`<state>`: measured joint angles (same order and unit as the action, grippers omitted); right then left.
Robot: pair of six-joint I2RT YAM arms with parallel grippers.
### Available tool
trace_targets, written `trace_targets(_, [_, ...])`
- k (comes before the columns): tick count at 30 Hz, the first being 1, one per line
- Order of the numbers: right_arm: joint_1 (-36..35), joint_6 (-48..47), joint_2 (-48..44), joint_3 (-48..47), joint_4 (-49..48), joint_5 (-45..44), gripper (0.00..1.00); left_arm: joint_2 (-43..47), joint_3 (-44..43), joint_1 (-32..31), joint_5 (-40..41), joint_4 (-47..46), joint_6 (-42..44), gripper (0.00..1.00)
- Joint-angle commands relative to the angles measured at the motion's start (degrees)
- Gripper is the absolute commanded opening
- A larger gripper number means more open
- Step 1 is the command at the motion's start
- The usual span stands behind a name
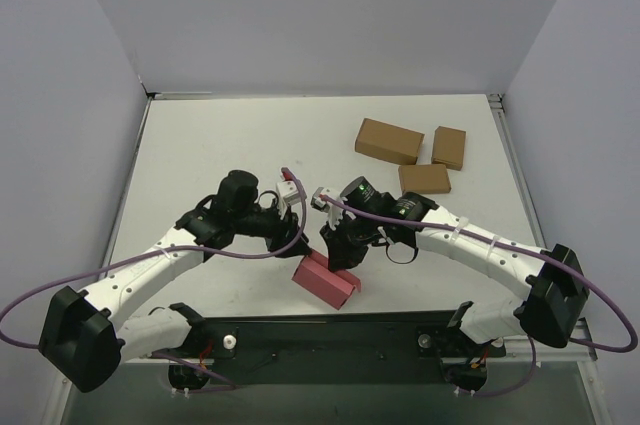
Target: Fold the paper box
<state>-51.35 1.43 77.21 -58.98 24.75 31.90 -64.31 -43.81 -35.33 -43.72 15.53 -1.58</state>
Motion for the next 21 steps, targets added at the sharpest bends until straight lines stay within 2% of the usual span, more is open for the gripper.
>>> trace_targets(1, [0.38,-0.99,-1.62,-0.61,1.00,1.41,0.00,0.07,-1.89,-0.35,-0.22,0.29,1.23,0.44])
trace_targets(15, [0.46,-2.31,-1.45,-0.61,1.09,0.18,0.00,0.07,-1.45,-1.32,-1.27,-0.32,1.23,0.19])
trace_targets(21, [0.90,-1.79,-1.62,-0.61,1.00,-0.96,0.00,-0.02,-1.28,-2.37,-2.24,-0.50,1.23,0.01])
